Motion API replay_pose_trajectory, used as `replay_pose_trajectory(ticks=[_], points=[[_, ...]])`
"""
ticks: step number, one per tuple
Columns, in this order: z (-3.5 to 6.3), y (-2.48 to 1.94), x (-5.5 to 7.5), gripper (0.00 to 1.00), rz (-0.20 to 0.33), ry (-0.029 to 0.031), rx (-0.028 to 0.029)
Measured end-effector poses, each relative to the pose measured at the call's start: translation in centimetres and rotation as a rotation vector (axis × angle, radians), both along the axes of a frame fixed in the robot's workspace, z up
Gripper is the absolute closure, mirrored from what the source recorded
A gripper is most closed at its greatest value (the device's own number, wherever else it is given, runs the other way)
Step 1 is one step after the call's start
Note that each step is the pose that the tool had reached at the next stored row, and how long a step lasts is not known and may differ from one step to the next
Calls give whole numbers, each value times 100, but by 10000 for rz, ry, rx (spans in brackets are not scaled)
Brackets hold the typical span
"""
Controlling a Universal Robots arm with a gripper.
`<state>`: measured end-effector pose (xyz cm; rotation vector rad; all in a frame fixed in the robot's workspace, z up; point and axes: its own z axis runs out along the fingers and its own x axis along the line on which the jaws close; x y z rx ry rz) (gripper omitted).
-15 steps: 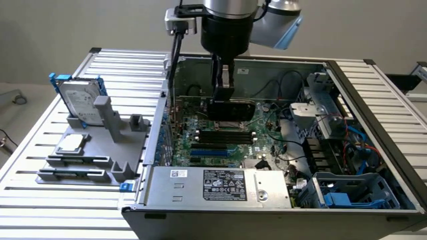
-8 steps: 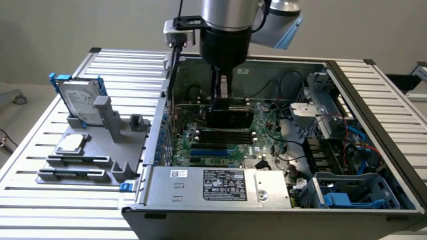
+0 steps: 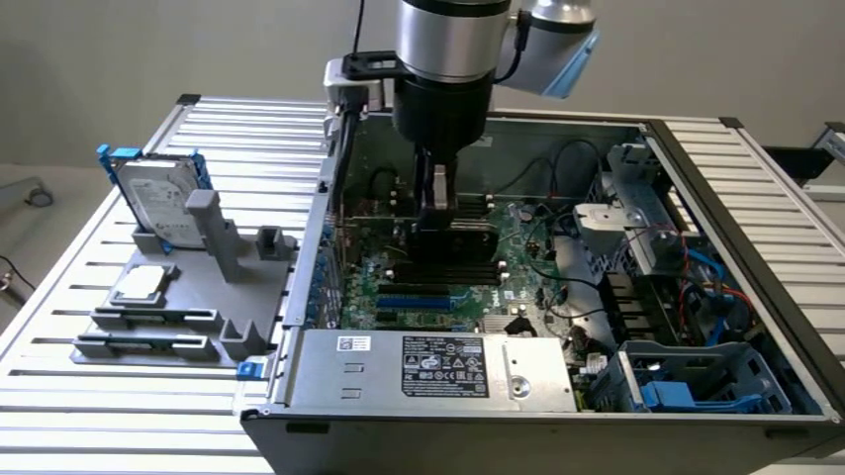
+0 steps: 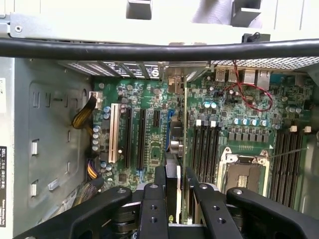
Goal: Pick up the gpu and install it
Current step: 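Insert the gpu into the slot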
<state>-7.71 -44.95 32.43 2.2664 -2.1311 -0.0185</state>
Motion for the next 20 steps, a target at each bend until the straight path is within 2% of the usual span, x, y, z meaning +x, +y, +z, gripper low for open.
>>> replay_pose_trajectory(ticks=[4, 10, 20], points=[[-73, -11, -23, 74, -29, -13, -1], [-182, -66, -32, 74, -138, -27, 0], [-353, -70, -31, 74, -611, -30, -1]])
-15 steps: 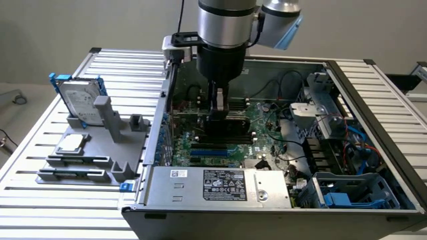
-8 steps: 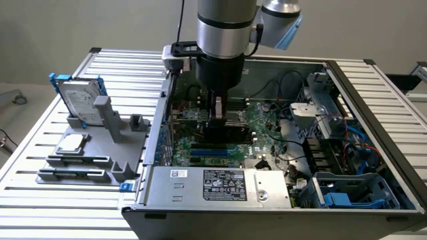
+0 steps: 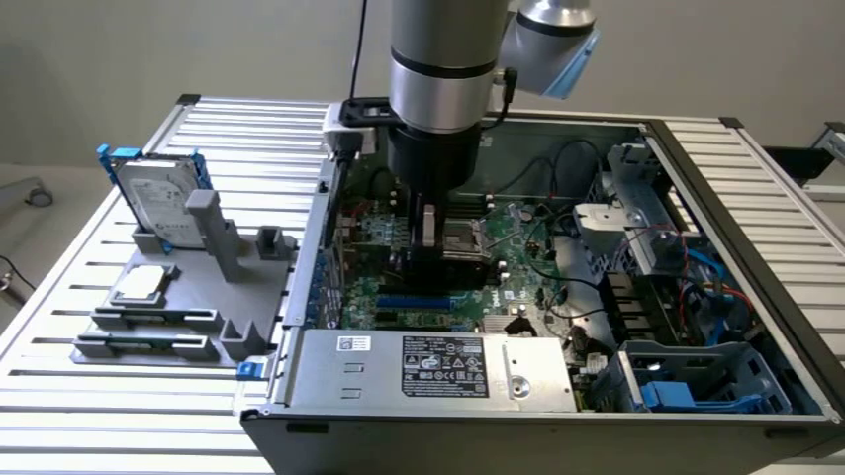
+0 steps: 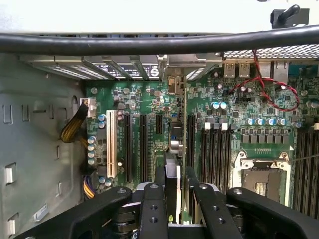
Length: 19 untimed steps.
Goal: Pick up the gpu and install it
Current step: 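Insert the gpu into the slot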
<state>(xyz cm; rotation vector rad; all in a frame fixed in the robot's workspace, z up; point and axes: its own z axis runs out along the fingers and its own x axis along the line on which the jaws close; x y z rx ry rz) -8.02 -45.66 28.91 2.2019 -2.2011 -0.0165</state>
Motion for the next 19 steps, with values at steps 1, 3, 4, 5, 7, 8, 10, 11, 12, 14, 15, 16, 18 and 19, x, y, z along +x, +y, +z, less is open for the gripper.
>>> replay_pose_trajectory(ticks=[1, 3, 4, 5, 7, 8, 10, 11, 12, 14, 15, 16, 18, 19], points=[[-9, 0, 0, 74, -1, 0, 0], [-30, 0, 0, 74, 0, 0, -1], [-41, 0, 0, 74, 0, 0, -1], [-52, 0, 0, 74, 0, 0, -1], [-70, 0, 0, 74, 0, 0, 0], [-72, 0, -1, 74, 0, 0, -1], [-72, 0, -2, 74, 0, 2, -1], [-72, 0, -4, 74, 2, 2, -2], [-76, 0, -8, 74, 6, 1, -1], [-91, 2, -35, 74, 18, -4, 0], [-99, 4, -47, 74, 25, -4, 0], [-104, 4, -48, 74, 34, -5, 0], [-109, 4, -48, 74, 53, -4, -2], [-113, 4, -48, 74, 63, -8, -1]])
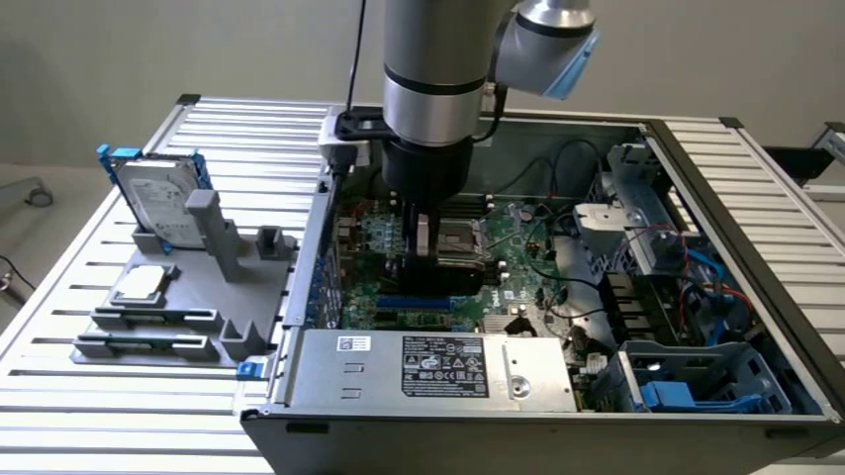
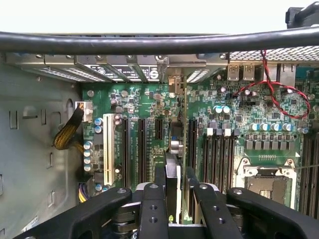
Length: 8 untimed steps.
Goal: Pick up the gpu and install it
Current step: 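Insert the gpu into the slot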
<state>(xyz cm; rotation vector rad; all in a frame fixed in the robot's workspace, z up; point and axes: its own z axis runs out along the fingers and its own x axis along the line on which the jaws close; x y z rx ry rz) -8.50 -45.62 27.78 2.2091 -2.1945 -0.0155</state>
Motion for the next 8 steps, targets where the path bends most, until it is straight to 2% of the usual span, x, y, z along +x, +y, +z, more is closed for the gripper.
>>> replay_pose_trajectory(ticks=[3, 8], points=[[-10, 0, 0, 74, 22, -21, -1], [-46, 0, -3, 74, 25, -97, 0]])
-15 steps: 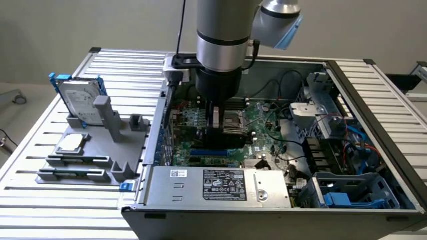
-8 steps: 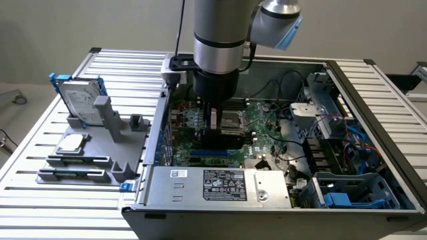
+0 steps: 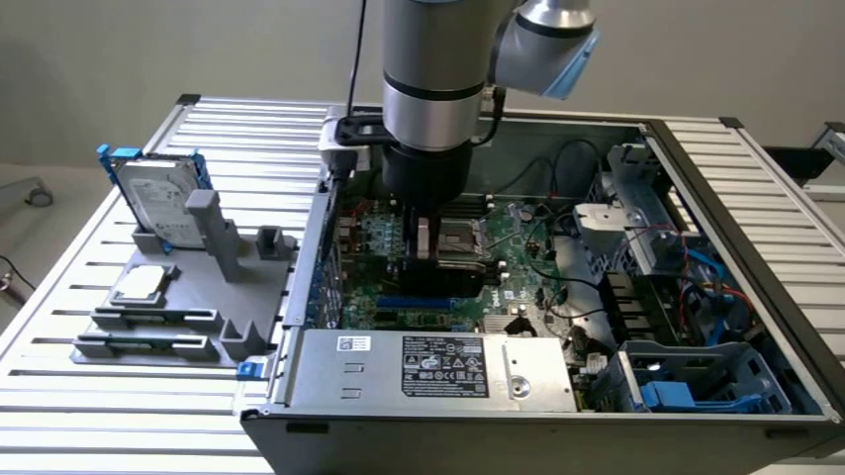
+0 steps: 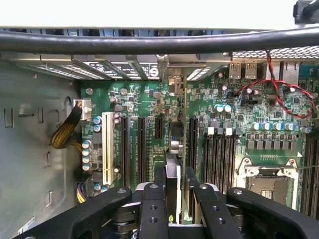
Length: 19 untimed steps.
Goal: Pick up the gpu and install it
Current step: 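Insert the gpu into the slot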
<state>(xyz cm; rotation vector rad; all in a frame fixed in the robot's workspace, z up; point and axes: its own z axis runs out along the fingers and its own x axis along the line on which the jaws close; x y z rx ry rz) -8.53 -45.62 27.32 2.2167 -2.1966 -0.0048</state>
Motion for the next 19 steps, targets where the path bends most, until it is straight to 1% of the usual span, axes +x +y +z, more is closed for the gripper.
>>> replay_pose_trajectory(ticks=[3, 7, 15, 19], points=[[-15, 0, -9, 74, 0, -18, -2], [-25, 0, -18, 74, 2, -21, 0], [-90, 0, -25, 74, 1, -20, 0], [-103, -1, -27, 74, 0, -18, -2]])
